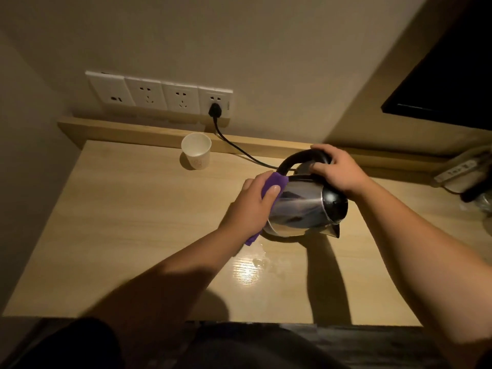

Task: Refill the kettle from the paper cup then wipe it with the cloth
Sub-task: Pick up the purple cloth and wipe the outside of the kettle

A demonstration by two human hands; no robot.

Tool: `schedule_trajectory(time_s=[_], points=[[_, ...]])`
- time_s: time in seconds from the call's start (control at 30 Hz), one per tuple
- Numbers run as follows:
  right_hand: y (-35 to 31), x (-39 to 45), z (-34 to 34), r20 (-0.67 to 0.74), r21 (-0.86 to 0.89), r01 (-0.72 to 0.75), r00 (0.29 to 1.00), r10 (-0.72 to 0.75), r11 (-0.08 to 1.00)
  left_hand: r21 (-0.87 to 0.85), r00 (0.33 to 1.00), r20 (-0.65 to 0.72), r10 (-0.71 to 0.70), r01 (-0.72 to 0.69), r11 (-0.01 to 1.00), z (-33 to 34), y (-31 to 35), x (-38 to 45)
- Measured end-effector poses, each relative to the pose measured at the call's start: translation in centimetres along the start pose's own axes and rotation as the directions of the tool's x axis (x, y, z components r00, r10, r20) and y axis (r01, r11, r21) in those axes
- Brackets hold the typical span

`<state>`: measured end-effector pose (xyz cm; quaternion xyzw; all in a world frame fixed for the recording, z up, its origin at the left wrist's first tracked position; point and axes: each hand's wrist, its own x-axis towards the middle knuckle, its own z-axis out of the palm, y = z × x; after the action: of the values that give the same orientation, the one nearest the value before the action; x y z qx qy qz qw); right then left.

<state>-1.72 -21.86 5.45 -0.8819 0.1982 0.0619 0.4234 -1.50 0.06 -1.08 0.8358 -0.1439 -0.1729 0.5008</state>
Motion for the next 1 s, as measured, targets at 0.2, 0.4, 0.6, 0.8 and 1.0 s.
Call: schedule_trajectory(time_s=[0.2,0.4,0.6,0.8,1.0], points=[[0.8,0.1,1.0,-0.059,0.144,0.015,0.998,-0.006,0.989,0.306,0.945,0.0,0.326,-0.31,0.9,2.9,3.1,0.4],[0.9,0.3,1.6,-0.076,0.092,0.027,0.997,-0.02,0.995,0.543,0.866,-0.031,0.499,-0.405,0.736,4.0,4.0,0.9],[1.1,0.3,1.5,-0.048,0.087,0.039,0.998,-0.035,0.995,0.567,0.902,0.032,0.431,-0.372,0.735,3.8,4.0,1.6],[1.9,-0.7,1.6,-0.068,0.183,0.028,0.998,-0.015,0.983,0.553,0.983,0.015,0.183,-0.161,0.818,2.0,1.6,3.9],[1.0,-1.1,2.0,-0.106,0.162,0.013,0.994,0.004,0.987,0.483,0.995,-0.024,0.094,-0.071,0.873,1.2,-0.3,4.6]])
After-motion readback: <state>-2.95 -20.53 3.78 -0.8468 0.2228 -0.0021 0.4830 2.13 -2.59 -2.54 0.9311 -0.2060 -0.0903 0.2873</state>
